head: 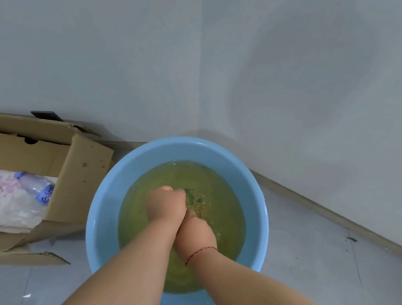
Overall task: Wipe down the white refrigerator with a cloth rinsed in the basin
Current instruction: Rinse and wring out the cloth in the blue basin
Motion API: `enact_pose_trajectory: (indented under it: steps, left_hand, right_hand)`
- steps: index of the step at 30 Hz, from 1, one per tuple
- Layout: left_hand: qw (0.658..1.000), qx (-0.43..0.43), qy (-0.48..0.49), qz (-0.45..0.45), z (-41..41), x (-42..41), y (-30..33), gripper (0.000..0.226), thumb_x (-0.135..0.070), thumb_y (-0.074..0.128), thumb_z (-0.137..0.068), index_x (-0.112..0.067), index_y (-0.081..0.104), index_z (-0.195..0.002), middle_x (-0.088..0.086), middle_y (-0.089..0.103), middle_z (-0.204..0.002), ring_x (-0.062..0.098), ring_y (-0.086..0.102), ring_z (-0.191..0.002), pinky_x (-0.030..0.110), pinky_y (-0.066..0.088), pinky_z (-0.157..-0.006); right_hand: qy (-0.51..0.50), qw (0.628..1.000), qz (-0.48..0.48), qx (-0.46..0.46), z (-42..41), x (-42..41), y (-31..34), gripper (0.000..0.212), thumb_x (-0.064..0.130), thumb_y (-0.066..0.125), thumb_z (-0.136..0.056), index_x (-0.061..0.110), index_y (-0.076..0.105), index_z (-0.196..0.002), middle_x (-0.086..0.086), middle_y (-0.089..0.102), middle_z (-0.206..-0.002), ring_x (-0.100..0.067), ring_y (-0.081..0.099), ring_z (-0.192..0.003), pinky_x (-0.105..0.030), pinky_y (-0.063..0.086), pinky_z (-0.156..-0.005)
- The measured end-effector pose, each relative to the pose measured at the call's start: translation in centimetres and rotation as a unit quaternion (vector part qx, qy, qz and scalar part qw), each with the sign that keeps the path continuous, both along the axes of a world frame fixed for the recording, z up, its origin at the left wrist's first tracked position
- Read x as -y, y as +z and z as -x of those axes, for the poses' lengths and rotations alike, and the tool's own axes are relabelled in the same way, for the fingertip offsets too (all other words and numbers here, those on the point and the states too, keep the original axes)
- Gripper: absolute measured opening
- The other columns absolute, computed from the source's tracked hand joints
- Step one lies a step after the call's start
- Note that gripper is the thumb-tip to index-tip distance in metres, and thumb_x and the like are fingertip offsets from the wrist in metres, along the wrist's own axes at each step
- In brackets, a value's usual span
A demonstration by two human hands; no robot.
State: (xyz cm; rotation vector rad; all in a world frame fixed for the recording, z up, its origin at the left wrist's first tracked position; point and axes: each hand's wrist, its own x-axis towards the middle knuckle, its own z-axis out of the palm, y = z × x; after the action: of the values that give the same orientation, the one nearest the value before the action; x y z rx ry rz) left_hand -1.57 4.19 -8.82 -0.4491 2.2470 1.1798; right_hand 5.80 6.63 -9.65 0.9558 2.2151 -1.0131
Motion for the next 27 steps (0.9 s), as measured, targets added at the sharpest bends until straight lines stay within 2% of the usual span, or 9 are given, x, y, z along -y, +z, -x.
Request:
enact_pose_trajectory:
  steps: [5,8,11,14,17,19,22,24,27]
  left_hand:
    - [0.998,0.033,0.046,-0.019,-0.4,0.4,1.7,0.019,-0.008,0.057,-0.082,-0.008,0.048,-0.065,0.015,0.054,-0.058,0.025,0.047,-0.052,0.029,0.039,-0.054]
    - [0.996,0.065,0.033,-0.053,0.1,1.4,2.5,0.028,-0.02,0.064,-0.087,-0.005,0.056,-0.065,0.011,0.064,-0.061,0.026,0.055,-0.062,0.034,0.049,-0.07]
    - [0.971,0.176,0.044,-0.158,0.6,2.8,3.0,0.037,-0.041,0.072,-0.085,-0.005,0.062,-0.087,0.015,0.068,-0.087,0.029,0.065,-0.08,0.045,0.055,-0.088]
    - [0.95,0.222,0.003,-0.219,0.6,4.2,4.5,0.051,-0.043,0.077,-0.078,-0.005,0.055,-0.104,0.016,0.066,-0.095,0.031,0.067,-0.085,0.044,0.056,-0.08]
    - [0.951,0.192,0.007,-0.244,0.6,5.1,6.1,0.036,-0.027,0.07,-0.088,-0.009,0.052,-0.113,0.018,0.064,-0.107,0.031,0.067,-0.091,0.042,0.056,-0.075]
    - [0.947,0.178,0.006,-0.266,0.9,5.7,7.3,0.029,-0.024,0.06,-0.096,-0.006,0.054,-0.118,0.021,0.065,-0.11,0.031,0.068,-0.09,0.041,0.055,-0.069]
    - [0.927,0.191,0.027,-0.322,1.3,6.6,8.8,0.031,-0.027,0.052,-0.099,0.0,0.057,-0.115,0.021,0.067,-0.105,0.033,0.067,-0.094,0.047,0.056,-0.072]
    - [0.911,0.214,0.04,-0.35,1.3,7.1,9.8,0.031,-0.026,0.051,-0.1,0.001,0.058,-0.114,0.021,0.066,-0.108,0.034,0.066,-0.101,0.051,0.054,-0.081]
    - [0.884,0.255,0.058,-0.388,1.1,7.5,11.1,0.031,-0.022,0.051,-0.1,0.001,0.055,-0.122,0.024,0.062,-0.119,0.039,0.062,-0.109,0.057,0.05,-0.09]
  right_hand:
    - [-0.017,1.0,0.005,-0.007,-0.4,0.1,1.3,0.034,0.022,0.044,-0.088,0.014,0.043,-0.121,-0.004,0.064,-0.09,-0.023,0.058,-0.073,-0.029,0.049,-0.064]
    - [-0.081,0.996,0.035,-0.022,-0.6,0.5,2.4,0.037,0.026,0.053,-0.085,0.017,0.04,-0.119,0.002,0.058,-0.081,-0.021,0.06,-0.073,-0.027,0.046,-0.057]
    - [-0.149,0.986,0.063,-0.043,-0.8,0.6,3.3,0.041,0.02,0.06,-0.08,0.016,0.031,-0.11,0.003,0.057,-0.079,-0.017,0.06,-0.07,-0.026,0.044,-0.051]
    - [-0.175,0.977,0.074,-0.097,-0.9,0.7,4.6,0.042,0.02,0.064,-0.077,0.018,0.031,-0.103,0.001,0.053,-0.091,-0.014,0.055,-0.071,-0.027,0.043,-0.055]
    - [-0.163,0.97,0.072,-0.163,-1.1,1.2,5.9,0.04,0.018,0.066,-0.077,0.021,0.035,-0.103,0.001,0.043,-0.105,-0.016,0.053,-0.084,-0.034,0.053,-0.07]
    - [-0.172,0.959,0.111,-0.194,-1.7,1.3,7.0,0.037,0.019,0.069,-0.08,0.025,0.04,-0.103,0.0,0.049,-0.103,-0.018,0.058,-0.084,-0.036,0.057,-0.073]
    - [-0.231,0.929,0.205,-0.206,-2.6,0.5,8.9,0.025,0.027,0.058,-0.093,0.025,0.051,-0.117,0.0,0.061,-0.1,-0.02,0.067,-0.084,-0.039,0.06,-0.077]
    - [-0.261,0.923,0.207,-0.194,-3.1,-0.2,10.1,0.03,0.033,0.047,-0.099,0.022,0.054,-0.126,-0.001,0.065,-0.106,-0.022,0.068,-0.091,-0.041,0.057,-0.086]
    - [-0.254,0.935,0.165,-0.185,-3.5,-0.9,11.9,0.033,0.038,0.039,-0.101,0.02,0.057,-0.123,0.003,0.066,-0.09,-0.012,0.065,-0.073,-0.027,0.053,-0.079]
